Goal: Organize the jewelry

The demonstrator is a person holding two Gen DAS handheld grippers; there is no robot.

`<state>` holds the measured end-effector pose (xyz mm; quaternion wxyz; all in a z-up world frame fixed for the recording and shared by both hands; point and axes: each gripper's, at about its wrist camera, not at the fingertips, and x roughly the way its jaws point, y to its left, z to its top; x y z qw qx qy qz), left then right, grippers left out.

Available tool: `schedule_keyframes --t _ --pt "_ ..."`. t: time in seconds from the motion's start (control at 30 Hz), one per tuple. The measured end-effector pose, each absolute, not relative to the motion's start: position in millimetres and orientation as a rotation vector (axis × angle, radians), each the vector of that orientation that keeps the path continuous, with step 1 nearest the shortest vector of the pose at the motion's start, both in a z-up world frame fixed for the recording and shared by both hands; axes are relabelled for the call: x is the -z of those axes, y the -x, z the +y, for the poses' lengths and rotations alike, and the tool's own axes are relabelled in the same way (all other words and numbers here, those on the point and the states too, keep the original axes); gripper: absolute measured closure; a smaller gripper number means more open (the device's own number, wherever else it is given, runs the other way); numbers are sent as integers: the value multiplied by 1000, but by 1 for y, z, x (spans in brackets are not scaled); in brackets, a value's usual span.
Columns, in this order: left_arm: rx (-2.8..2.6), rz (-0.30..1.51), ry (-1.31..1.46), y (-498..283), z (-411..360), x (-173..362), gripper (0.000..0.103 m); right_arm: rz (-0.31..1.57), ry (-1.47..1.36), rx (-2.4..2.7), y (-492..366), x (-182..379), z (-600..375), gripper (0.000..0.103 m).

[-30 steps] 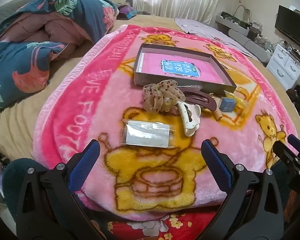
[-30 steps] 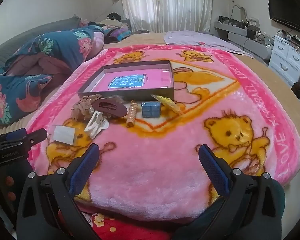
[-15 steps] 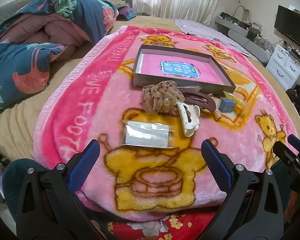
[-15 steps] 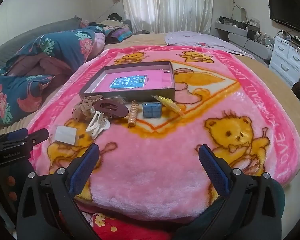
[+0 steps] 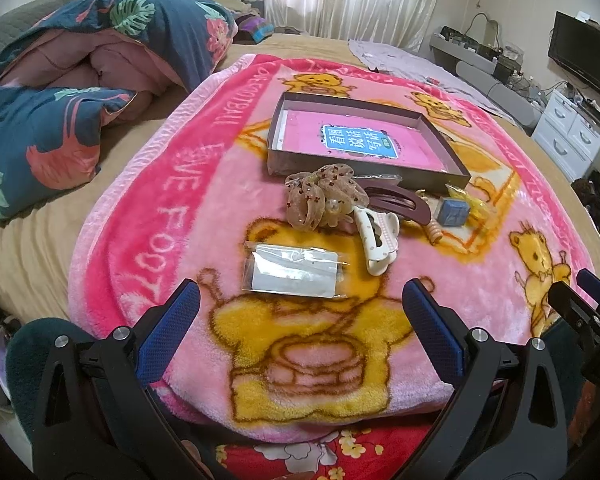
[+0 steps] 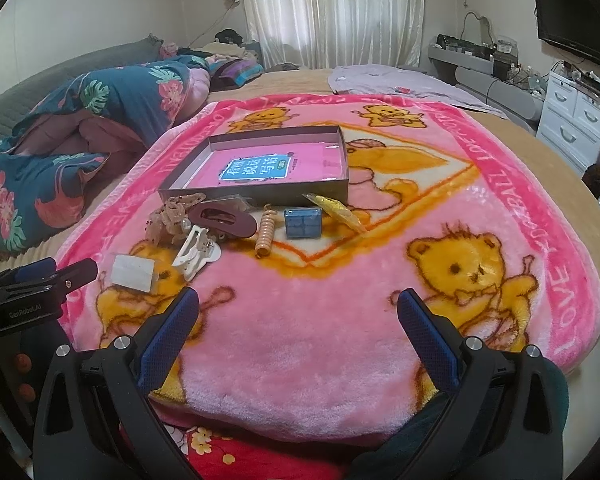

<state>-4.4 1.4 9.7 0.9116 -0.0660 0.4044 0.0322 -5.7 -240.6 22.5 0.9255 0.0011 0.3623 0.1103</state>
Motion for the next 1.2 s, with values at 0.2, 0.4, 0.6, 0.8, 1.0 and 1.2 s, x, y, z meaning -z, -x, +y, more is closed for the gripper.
schedule_keyframes --t 0.2,0.4,0.6,0.8,1.0,1.2 --pt "-65 834 137 4 2 -10 8 736 -1 -223 6 -24 -240 4" --pt "-67 833 136 5 1 -10 8 732 -1 -222 6 -26 -240 4" --pt "-66 831 136 5 1 -10 8 724 2 -222 6 -27 -240 4" --pt "-65 831 136 5 1 -10 8 722 3 -222 6 -26 -240 4" --pt "-66 833 135 5 1 -11 8 722 2 -223 5 -27 -240 4" --pt "-64 835 133 5 -1 -11 8 723 2 -224 5 -26 -241 4"
